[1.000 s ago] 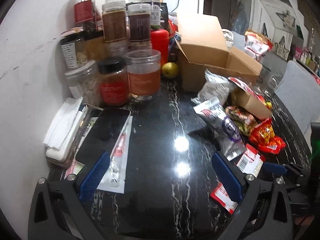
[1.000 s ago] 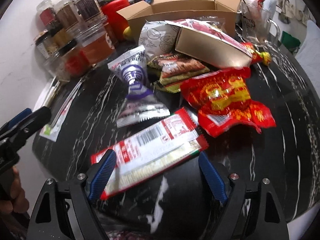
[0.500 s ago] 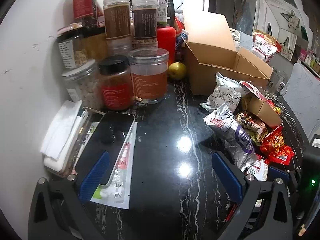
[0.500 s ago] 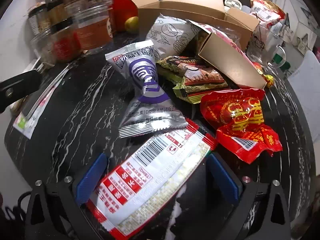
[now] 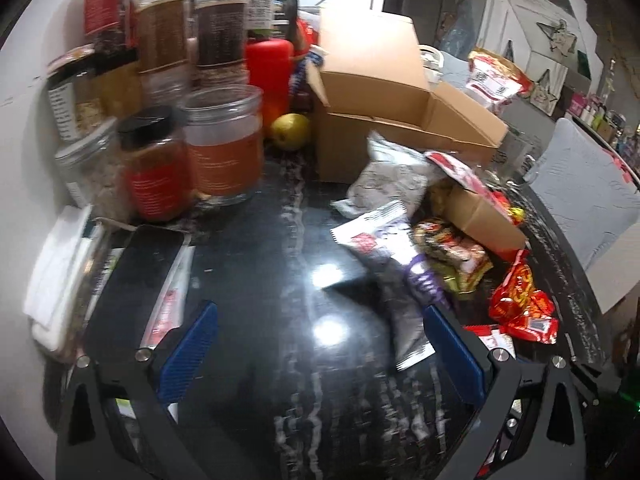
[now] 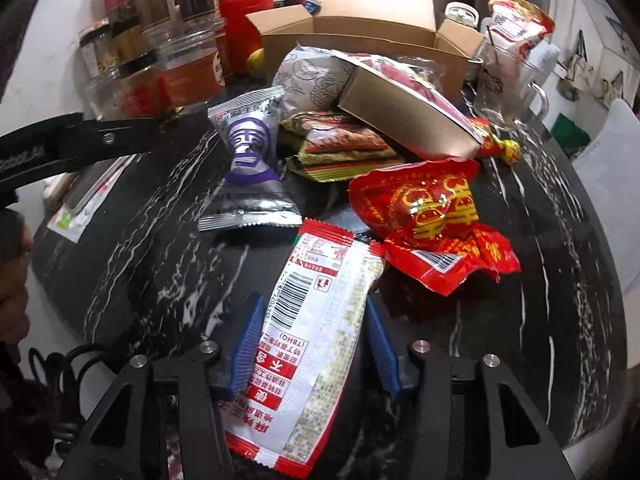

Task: Organize snacks
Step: 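Grasp the silver-purple GOZK bag with the left gripper while the right gripper grasps the red-white strip packet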

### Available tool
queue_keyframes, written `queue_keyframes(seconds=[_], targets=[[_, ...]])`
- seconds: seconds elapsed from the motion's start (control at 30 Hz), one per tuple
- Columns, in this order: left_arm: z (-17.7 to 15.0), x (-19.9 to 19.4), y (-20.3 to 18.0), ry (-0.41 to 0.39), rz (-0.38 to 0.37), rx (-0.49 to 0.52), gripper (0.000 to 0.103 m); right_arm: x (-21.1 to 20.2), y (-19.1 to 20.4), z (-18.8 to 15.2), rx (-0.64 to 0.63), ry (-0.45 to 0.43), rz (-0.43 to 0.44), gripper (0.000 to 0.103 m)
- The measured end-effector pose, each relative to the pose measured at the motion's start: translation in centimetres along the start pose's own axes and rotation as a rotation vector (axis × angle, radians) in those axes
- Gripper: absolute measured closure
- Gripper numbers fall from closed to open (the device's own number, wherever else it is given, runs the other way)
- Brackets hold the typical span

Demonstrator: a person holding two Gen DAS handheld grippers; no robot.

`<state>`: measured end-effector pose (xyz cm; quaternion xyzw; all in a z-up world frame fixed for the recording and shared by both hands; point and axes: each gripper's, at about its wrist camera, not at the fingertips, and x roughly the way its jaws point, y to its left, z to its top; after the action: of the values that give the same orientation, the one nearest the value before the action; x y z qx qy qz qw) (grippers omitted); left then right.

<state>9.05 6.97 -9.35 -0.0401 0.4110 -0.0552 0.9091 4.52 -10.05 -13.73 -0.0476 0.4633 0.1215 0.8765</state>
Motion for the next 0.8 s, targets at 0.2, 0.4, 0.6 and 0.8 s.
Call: queue_keyframes(seconds=[0.2,0.4,0.6,0.8], targets=[[0.5,2.0,-2.7,0.030,-0.054,0.036,0.000,0.2,-1.6,0.1,0.026,-0.016,0.004,0.053],[0.8,4.9,-4.0,0.068,-0.014,0.036,0.001,0.6,-2.5,0.4,0.003,-0.045,0.002,0.052],[1.3,6.4,-4.5,0.079,-0.034,0.027,0.022,1.1,-3.0,0.9,-0.007,-0.059,0.013,0.052],[1.5,8.8,-4.6,0.115,-0.024,0.036,0.032,1.5,-3.1,1.3,-0.017,-0.066,0.006,0.051]])
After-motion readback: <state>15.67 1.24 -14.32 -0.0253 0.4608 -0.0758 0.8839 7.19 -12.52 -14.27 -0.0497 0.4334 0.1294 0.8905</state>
